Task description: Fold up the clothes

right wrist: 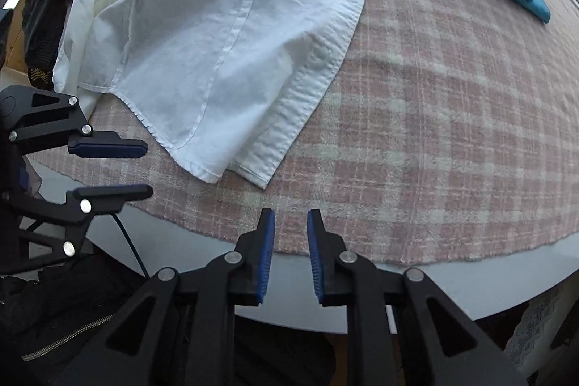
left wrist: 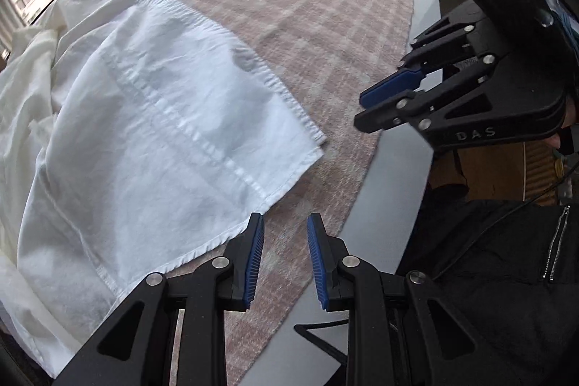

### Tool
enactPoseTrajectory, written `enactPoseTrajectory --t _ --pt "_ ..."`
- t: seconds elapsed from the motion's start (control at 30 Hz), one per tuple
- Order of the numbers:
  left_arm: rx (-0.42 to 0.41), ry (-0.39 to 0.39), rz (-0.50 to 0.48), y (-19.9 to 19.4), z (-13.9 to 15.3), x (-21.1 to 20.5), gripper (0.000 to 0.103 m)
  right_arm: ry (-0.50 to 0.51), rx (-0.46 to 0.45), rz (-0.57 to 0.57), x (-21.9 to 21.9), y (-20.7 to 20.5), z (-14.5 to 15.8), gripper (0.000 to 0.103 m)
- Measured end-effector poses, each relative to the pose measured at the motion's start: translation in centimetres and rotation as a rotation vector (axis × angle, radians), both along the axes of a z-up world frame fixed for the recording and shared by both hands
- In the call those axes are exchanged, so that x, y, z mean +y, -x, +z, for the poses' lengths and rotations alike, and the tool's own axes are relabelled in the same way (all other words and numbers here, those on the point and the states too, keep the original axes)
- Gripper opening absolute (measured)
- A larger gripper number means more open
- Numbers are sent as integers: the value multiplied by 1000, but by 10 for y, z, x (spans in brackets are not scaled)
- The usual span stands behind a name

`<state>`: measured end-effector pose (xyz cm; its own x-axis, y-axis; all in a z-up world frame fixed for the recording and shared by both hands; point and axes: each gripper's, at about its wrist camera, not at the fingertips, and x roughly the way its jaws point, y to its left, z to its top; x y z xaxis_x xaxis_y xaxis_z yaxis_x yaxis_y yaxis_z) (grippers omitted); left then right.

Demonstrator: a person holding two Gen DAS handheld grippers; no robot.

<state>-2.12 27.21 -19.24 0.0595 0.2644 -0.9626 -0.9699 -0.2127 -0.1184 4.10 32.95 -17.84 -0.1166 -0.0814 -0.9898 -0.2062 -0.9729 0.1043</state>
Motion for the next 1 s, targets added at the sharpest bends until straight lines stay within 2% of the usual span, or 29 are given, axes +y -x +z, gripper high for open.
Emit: enactPoseTrajectory --t 0.03,0.13,0.2,0.23,0.37,0.43,0.53,0.6,0.7,0.8,1.0 --pt "16 4 -15 -2 -2 6 34 12 -4 -20 3 -3 -2 19" --pt "64 17 -61 -9 -8 24 32 37 7 -85 15 -12 0 19" --pt "96 25 -91 -13 -11 35 7 60 27 -117 21 -19 3 19" --pt "86 22 -88 -10 -11 38 1 82 39 -137 23 -22 3 19" --pt "-43 -41 -9 14 5 32 1 125 91 -188 30 -29 3 23" --pt "-91 -79 30 24 18 27 1 100 101 -178 28 -29 1 23" --pt "-132 -139 63 31 40 23 1 103 95 -148 22 -28 -5 23" --pt "-149 -165 70 32 50 23 1 153 103 -128 15 -27 -9 23" --pt "-167 -162 66 31 52 26 1 217 127 -144 12 -26 -11 23" --pt "-171 -145 55 28 46 23 1 275 173 -206 26 -27 -8 23" --pt "-182 -96 69 22 15 25 1 205 207 -294 58 -43 23 23"
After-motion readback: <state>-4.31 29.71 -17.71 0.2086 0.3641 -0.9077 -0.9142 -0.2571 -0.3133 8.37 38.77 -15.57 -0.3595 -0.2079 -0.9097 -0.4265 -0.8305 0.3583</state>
